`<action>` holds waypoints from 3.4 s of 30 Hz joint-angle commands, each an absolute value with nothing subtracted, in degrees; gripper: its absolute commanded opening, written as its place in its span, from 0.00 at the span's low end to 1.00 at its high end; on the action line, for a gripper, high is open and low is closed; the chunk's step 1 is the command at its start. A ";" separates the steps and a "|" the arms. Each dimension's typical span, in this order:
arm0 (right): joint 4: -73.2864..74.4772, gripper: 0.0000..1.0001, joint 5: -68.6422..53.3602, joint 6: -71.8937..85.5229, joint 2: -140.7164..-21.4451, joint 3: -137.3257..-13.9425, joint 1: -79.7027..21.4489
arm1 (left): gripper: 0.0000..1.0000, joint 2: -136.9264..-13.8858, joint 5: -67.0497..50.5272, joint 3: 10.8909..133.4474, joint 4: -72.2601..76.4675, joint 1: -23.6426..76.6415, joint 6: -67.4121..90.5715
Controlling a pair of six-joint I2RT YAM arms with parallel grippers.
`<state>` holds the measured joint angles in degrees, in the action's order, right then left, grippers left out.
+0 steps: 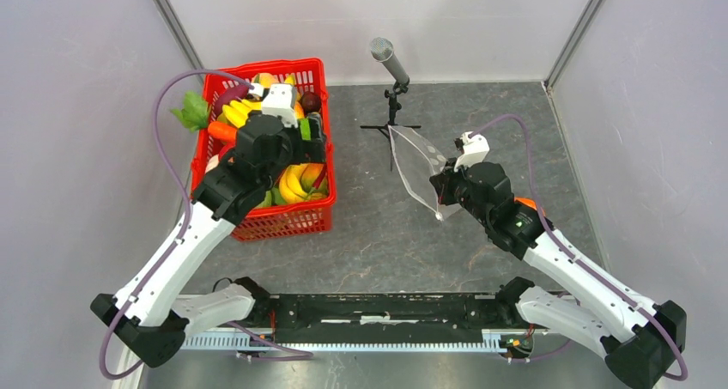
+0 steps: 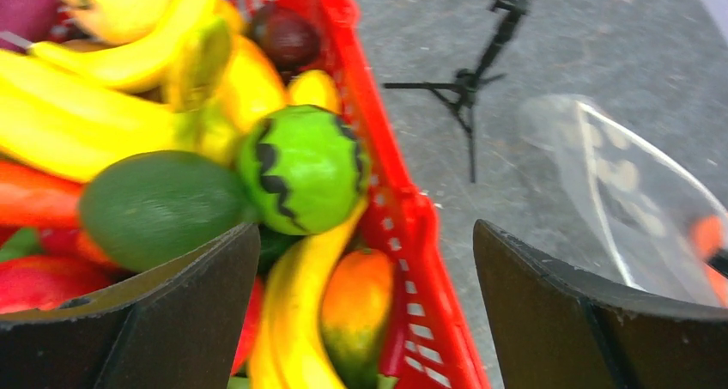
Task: Place the food in the zip-top bag and seal the zipper
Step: Pick up the fake fruit from the bin, then place the fake fruit in the zipper food storage bag.
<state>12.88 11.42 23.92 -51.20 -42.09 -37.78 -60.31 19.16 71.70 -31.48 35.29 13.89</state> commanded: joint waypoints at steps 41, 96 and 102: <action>8.89 0.00 9.30 22.46 -51.43 -41.82 -37.97 | 0.82 -66.63 19.99 67.40 -30.30 15.37 24.26; -0.67 0.00 4.31 30.24 -47.15 -36.38 -37.92 | 0.54 -73.96 -10.29 57.09 15.76 47.77 24.43; -0.20 0.00 5.07 29.32 -45.63 -36.57 -37.86 | 0.55 -73.34 -8.81 57.06 11.97 47.94 20.00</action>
